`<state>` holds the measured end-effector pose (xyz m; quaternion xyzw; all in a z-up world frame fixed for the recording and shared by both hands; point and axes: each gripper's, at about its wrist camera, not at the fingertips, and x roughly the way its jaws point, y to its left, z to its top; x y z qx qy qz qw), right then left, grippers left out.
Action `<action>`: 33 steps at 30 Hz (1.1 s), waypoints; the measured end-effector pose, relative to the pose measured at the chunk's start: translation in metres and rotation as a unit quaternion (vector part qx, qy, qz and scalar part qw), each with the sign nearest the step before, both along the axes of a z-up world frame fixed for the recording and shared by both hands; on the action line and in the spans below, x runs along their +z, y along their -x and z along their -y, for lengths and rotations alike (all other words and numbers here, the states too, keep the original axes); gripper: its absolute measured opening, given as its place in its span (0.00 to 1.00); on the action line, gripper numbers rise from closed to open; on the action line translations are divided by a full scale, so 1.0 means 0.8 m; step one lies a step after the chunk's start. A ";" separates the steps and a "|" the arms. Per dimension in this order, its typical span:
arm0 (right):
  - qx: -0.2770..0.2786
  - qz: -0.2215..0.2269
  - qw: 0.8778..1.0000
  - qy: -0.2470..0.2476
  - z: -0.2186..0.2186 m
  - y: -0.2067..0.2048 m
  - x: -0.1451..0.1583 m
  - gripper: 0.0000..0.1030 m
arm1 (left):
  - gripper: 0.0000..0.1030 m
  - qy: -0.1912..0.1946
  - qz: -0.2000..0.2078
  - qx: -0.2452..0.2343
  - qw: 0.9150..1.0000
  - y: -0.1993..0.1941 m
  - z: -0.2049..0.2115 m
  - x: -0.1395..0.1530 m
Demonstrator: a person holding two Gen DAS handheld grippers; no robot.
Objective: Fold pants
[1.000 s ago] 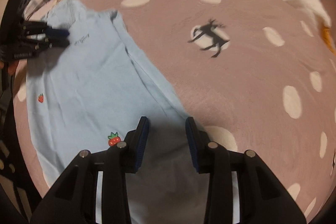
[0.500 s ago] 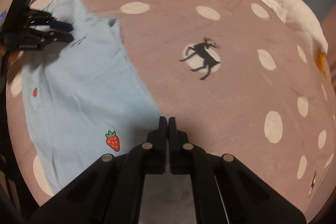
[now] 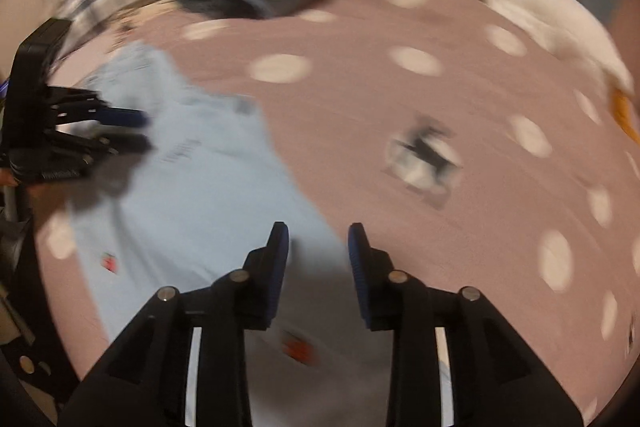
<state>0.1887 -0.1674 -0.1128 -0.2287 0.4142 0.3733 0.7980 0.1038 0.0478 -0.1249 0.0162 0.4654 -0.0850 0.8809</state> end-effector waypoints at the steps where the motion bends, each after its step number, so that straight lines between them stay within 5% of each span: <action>1: 0.013 -0.001 1.000 0.002 -0.015 -0.001 -0.003 0.30 | 0.39 0.003 0.000 -0.003 1.000 0.004 0.000 0.001; 5: 0.047 0.002 0.999 0.017 -0.073 -0.010 -0.021 0.24 | 0.42 0.000 0.002 -0.016 1.000 0.018 0.002 0.002; 6: 0.055 0.002 0.998 0.029 -0.089 -0.014 -0.028 0.00 | 0.42 -0.004 0.002 -0.016 1.000 0.019 0.001 0.000; 10: 0.065 0.021 0.994 0.090 -0.125 -0.020 -0.054 0.00 | 0.42 -0.003 -0.003 -0.016 1.000 0.019 -0.005 -0.009; 14: -0.015 0.049 0.995 0.091 -0.127 -0.047 -0.044 0.03 | 0.43 -0.007 0.001 -0.016 1.000 0.015 -0.004 -0.011; 16: -0.038 0.047 0.997 0.050 -0.113 -0.041 -0.027 0.04 | 0.43 -0.010 0.003 -0.016 1.000 0.014 -0.002 -0.011; 19: -0.062 0.047 0.997 -0.030 -0.073 -0.004 0.006 0.15 | 0.43 -0.008 0.004 -0.015 1.000 0.016 -0.003 -0.012; 21: -0.098 0.029 0.992 -0.072 -0.033 0.026 0.014 0.40 | 0.43 -0.009 0.003 -0.014 1.000 0.017 -0.002 -0.011; 29: -0.255 -0.002 0.961 -0.109 0.148 0.131 -0.006 0.42 | 0.48 0.015 -0.002 -0.039 0.999 0.032 0.040 -0.001; 33: -0.331 -0.012 0.941 -0.076 0.232 0.134 -0.043 0.39 | 0.49 0.010 -0.020 -0.049 0.999 0.030 0.064 -0.017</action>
